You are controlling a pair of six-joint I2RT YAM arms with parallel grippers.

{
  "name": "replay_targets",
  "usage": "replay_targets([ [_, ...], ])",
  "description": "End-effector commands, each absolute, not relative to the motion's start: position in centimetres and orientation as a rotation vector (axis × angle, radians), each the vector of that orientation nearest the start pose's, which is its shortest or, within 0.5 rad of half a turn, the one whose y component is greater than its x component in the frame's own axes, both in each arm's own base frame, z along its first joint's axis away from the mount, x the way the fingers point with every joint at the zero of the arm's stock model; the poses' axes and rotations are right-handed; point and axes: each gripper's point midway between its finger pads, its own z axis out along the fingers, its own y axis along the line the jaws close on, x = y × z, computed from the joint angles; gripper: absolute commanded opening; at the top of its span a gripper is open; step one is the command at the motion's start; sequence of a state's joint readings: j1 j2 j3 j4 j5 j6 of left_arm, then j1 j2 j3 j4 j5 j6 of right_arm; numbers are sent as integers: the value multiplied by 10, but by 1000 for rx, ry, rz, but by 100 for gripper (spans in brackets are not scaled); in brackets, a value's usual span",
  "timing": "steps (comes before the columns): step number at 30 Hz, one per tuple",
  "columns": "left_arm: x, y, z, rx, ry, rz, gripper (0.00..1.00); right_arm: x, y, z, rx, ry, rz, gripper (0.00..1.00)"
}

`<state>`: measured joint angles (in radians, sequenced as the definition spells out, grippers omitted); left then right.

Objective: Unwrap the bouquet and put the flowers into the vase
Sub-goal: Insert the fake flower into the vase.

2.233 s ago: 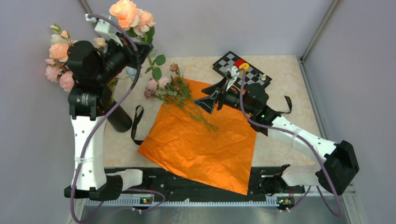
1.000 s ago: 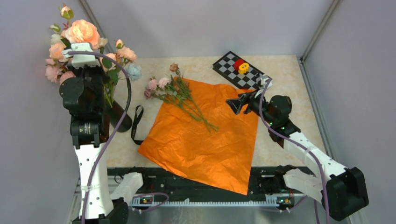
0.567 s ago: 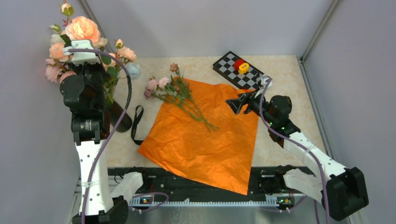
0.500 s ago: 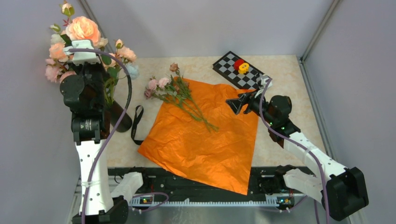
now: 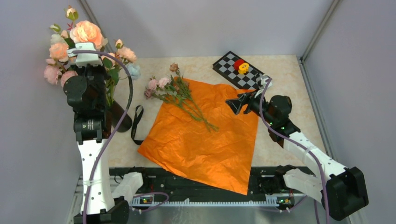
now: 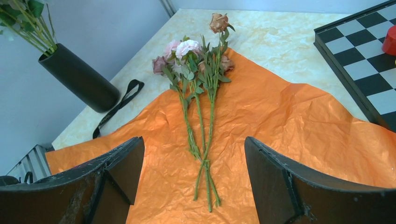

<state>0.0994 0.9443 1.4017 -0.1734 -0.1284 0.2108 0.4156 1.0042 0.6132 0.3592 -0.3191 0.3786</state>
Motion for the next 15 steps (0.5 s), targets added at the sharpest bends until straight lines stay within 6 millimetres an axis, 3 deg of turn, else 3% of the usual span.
replay_targets([
  [1,299,65,514,-76,1273,335,0,307,210,270,-293,1582,877,80],
  [15,306,80,453,-117,1374,372,0,304,210,272,-296,1578,886,80],
])
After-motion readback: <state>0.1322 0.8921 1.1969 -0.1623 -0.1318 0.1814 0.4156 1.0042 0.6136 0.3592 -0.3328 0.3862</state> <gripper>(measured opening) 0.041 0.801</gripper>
